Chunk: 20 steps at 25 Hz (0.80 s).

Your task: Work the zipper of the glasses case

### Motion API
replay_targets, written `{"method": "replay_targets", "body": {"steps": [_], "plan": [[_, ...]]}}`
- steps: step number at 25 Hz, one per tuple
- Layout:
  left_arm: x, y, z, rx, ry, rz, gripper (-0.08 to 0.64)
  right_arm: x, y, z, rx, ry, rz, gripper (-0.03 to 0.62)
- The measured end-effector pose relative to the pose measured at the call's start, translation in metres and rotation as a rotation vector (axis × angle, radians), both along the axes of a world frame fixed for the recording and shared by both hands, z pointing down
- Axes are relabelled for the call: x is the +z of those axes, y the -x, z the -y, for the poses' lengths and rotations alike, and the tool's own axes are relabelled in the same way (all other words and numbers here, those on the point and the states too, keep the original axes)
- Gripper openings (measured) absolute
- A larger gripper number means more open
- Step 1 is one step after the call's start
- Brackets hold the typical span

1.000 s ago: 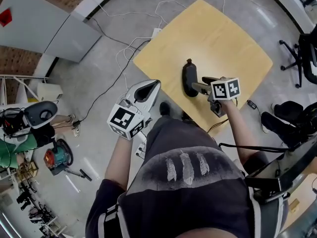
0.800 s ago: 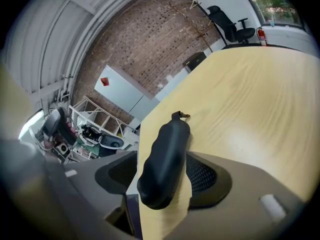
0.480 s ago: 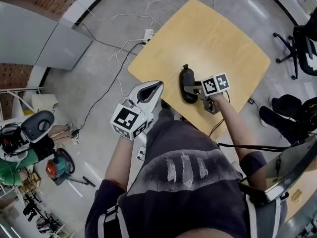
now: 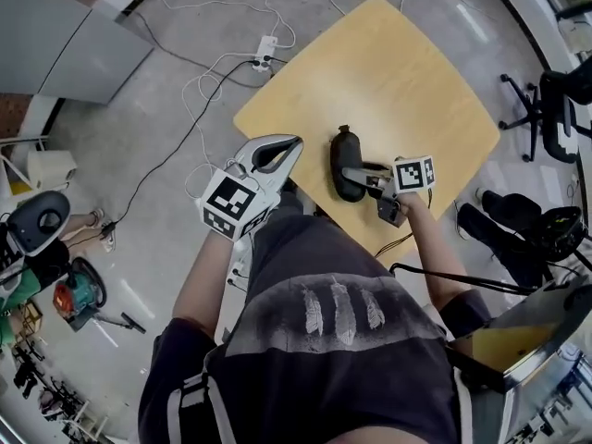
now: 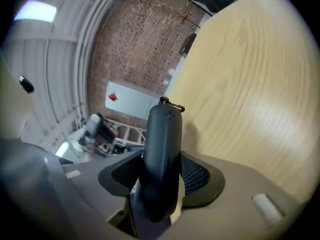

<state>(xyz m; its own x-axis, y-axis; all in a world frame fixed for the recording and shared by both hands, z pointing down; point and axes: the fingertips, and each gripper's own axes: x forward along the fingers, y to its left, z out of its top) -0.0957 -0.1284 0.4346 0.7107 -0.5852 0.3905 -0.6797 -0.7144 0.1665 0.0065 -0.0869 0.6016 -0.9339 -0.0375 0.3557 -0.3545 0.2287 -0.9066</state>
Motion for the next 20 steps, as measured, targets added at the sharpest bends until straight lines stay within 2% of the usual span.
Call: {"method": "replay_targets", "body": {"steps": [3, 5, 7, 8, 9, 10, 12, 14, 17, 18, 20], "plan": [[0.006, 0.009, 0.011, 0.065, -0.011, 0.068, 0.0, -0.044, 0.009, 0.006, 0.025, -0.018, 0.218, 0.242], [0.004, 0.008, 0.014, 0.135, -0.024, 0.083, 0.0, -0.068, 0.013, 0.006, 0.009, -0.042, 0.284, 0.242], [-0.001, -0.003, 0.01, 0.246, -0.04, 0.082, -0.001, -0.088, 0.014, 0.002, -0.023, -0.067, 0.327, 0.242], [-0.003, -0.01, 0.006, 0.305, -0.042, 0.083, 0.061, -0.097, 0.014, -0.001, -0.044, -0.083, 0.345, 0.242], [-0.002, -0.017, 0.002, 0.359, -0.038, 0.091, 0.174, -0.105, 0.014, -0.005, -0.068, -0.1, 0.36, 0.242], [0.0, -0.023, 0.0, 0.403, -0.032, 0.109, 0.21, -0.113, 0.014, -0.009, -0.091, -0.118, 0.373, 0.242], [0.007, -0.031, -0.004, 0.475, -0.011, 0.141, 0.224, -0.127, 0.015, -0.017, -0.129, -0.15, 0.397, 0.242], [0.011, -0.037, -0.013, 0.546, 0.064, 0.096, 0.226, -0.14, 0.017, -0.026, -0.158, -0.174, 0.423, 0.242], [0.003, -0.041, -0.032, 0.655, 0.239, -0.087, 0.256, -0.155, 0.023, -0.038, -0.2, -0.194, 0.463, 0.242], [-0.001, -0.043, -0.038, 0.683, 0.269, -0.122, 0.256, -0.159, 0.023, -0.042, -0.212, -0.2, 0.471, 0.242], [-0.005, -0.051, -0.046, 0.72, 0.278, -0.141, 0.243, -0.162, 0.017, -0.046, -0.227, -0.209, 0.479, 0.242]]}}
